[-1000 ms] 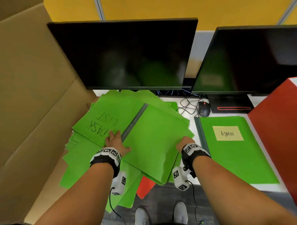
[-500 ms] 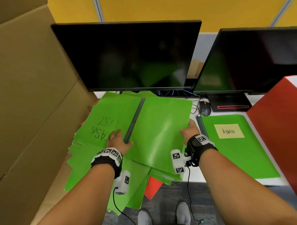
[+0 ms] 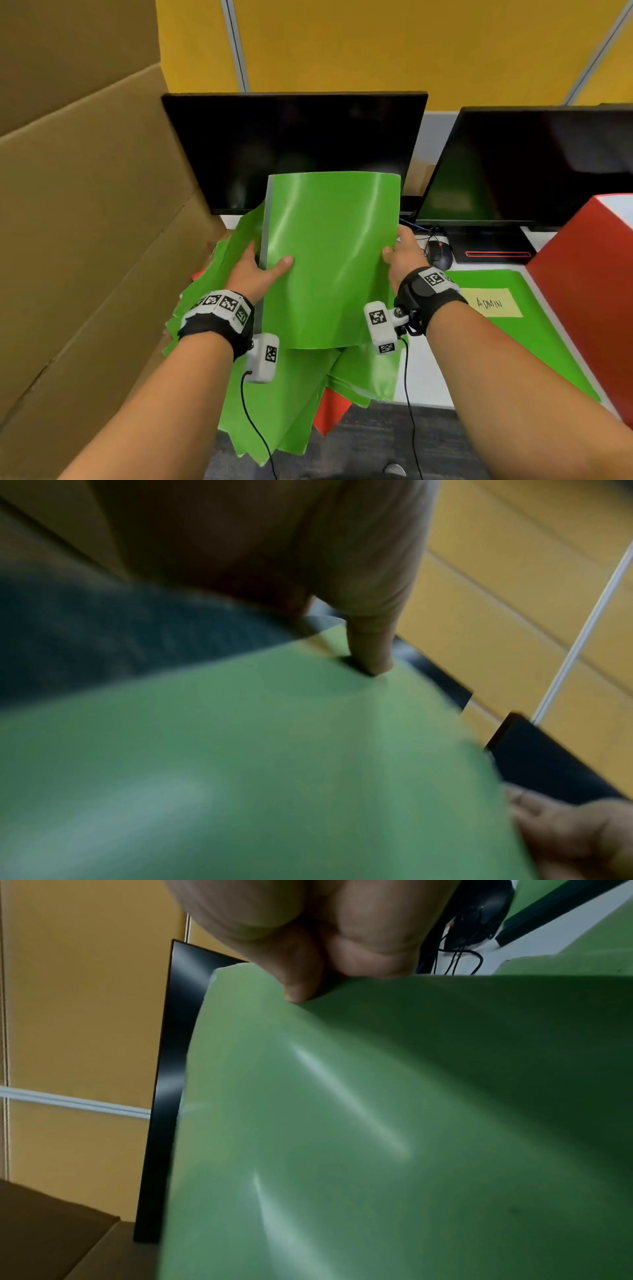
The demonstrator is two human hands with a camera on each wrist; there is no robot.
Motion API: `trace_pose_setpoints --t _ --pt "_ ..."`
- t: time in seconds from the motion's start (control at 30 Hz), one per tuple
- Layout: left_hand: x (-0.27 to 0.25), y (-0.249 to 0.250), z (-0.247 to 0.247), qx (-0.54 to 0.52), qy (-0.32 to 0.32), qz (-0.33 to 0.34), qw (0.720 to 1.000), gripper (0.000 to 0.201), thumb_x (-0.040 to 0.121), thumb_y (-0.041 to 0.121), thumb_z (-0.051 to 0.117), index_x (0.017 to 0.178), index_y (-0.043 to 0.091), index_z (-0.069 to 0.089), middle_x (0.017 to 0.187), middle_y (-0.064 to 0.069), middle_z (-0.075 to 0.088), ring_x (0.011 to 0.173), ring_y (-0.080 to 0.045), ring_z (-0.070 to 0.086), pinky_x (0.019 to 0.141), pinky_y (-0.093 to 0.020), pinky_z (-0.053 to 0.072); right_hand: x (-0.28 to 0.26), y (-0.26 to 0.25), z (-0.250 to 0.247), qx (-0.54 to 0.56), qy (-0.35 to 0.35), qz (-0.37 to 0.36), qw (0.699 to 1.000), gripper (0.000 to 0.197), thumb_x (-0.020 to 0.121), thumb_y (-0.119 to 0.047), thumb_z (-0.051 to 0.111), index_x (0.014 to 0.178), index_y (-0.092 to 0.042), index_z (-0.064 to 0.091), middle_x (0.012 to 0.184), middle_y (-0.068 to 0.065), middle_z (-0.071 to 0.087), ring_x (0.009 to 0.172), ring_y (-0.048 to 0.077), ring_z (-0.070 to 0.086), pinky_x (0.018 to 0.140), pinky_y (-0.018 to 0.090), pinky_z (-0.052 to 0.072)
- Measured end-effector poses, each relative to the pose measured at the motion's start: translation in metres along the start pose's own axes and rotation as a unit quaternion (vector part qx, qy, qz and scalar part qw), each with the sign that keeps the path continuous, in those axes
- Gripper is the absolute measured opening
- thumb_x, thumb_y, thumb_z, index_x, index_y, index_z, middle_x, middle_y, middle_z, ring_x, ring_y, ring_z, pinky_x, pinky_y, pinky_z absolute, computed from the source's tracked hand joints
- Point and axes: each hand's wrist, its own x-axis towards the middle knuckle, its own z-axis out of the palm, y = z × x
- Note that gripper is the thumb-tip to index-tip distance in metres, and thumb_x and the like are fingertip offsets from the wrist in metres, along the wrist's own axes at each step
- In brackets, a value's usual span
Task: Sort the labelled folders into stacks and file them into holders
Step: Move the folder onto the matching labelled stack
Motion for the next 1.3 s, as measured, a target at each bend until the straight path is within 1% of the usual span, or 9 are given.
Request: trace_pose_setpoints --t 0.23,0.43,0.57,0.67,0.83,1.0,1.13,1.2,1.3 --pt "-0.028 0.035 -0.038 0.056 0.048 0.095 0.993 0.058 0.087 0.041 0.064 0.135 0.015 0.046 0.124 -0.002 0.057 0.114 -0.024 0.054 0.09 -0.029 0.041 0.007 -0.001 0.017 -0.113 -0.029 0.028 0.993 0.029 0.085 -0.012 0.058 0.114 -0.012 0.058 0.08 0.001 0.058 0.08 0.024 0.056 0.07 0.027 0.043" --pt "-0.046 0.054 -0.055 0.02 0.006 0.171 0.985 0.042 0.092 0.025 0.061 0.132 0.018 0.05 0.122 -0.001 0.062 0.115 -0.019 0.056 0.101 -0.034 0.043 0.002 -0.018 0.02 -0.215 -0.027 0.058 0.974 0.037 0.089 -0.034 0.054 0.121 -0.017 0.058 0.122 0.015 0.051 0.107 0.032 0.057 0.091 0.032 0.045" --pt "-0.048 0.051 -0.056 -0.003 -0.008 0.22 0.975 0.025 0.088 0.013 0.066 0.113 0.021 0.064 0.097 0.004 0.069 0.091 -0.016 0.064 0.088 -0.029 0.05 0.001 -0.032 0.024 0.076 -0.017 0.144 0.987 0.048 0.098 -0.049 0.026 0.112 -0.01 0.052 0.072 0.01 0.057 0.062 0.025 0.058 0.068 0.038 0.051" --pt "-0.043 0.039 -0.055 0.011 -0.008 0.227 0.974 0.033 0.085 -0.002 0.064 0.081 0.03 0.064 0.071 0.015 0.056 0.064 0.006 0.049 0.065 -0.009 0.039 -0.003 -0.036 0.015 0.284 -0.039 0.198 0.937 0.061 0.093 -0.064 0.013 0.118 -0.02 0.047 0.083 0.015 0.065 0.07 0.027 0.061 0.069 0.037 0.05" --pt "-0.034 0.001 -0.045 0.069 -0.036 0.179 0.981 0.043 0.078 -0.009 0.067 0.082 0.034 0.069 0.135 0.005 0.051 0.131 -0.013 0.039 0.11 -0.023 0.022 0.008 -0.024 0.001 0.375 -0.066 0.239 0.893 0.086 0.084 -0.077 0.012 0.129 -0.012 0.046 0.119 0.018 0.057 0.098 0.038 0.059 0.084 0.051 0.045" --pt "-0.023 -0.042 -0.025 0.135 -0.076 0.097 0.983 0.054 0.074 -0.006 0.07 0.078 0.048 0.07 0.158 0.011 0.014 0.148 -0.022 0.001 0.119 -0.052 0.009 0.007 0.005 0.003 0.142 -0.086 0.209 0.964 0.016 0.096 -0.027 0.049 0.099 -0.014 0.058 0.068 0.002 0.072 0.096 0.034 0.067 0.061 0.036 0.057" --pt "-0.019 -0.061 -0.011 0.14 -0.07 -0.028 0.987 0.067 0.075 -0.01 0.065 0.117 0.043 0.062 0.161 -0.002 -0.003 0.147 -0.036 0.007 0.106 -0.038 0.041 -0.001 0.024 0.0 -0.321 -0.161 0.142 0.922 0.051 0.086 -0.052 0.058 0.12 -0.014 0.058 0.128 0.0 0.06 0.118 0.024 0.056 0.095 0.029 0.047" --pt "-0.018 -0.066 -0.005 0.049 -0.063 -0.114 0.99 0.081 0.083 -0.01 0.059 0.144 0.037 0.035 0.16 -0.011 0.005 0.137 -0.041 0.032 0.088 -0.036 0.053 -0.007 0.035 0.001 -0.358 -0.159 0.138 0.909 0.055 0.088 -0.051 0.056 0.125 -0.011 0.056 0.139 0.001 0.052 0.123 0.024 0.052 0.099 0.03 0.045" --pt "-0.022 -0.066 0.012 -0.17 -0.081 -0.227 0.956 0.07 0.098 -0.005 0.033 0.149 0.038 0.013 0.147 -0.014 0.04 0.115 -0.038 0.056 0.093 -0.057 0.049 -0.008 0.049 0.004 -0.337 -0.14 0.175 0.915 0.049 0.094 -0.035 0.054 0.134 -0.007 0.048 0.143 0.007 0.047 0.127 0.027 0.048 0.103 0.032 0.042"
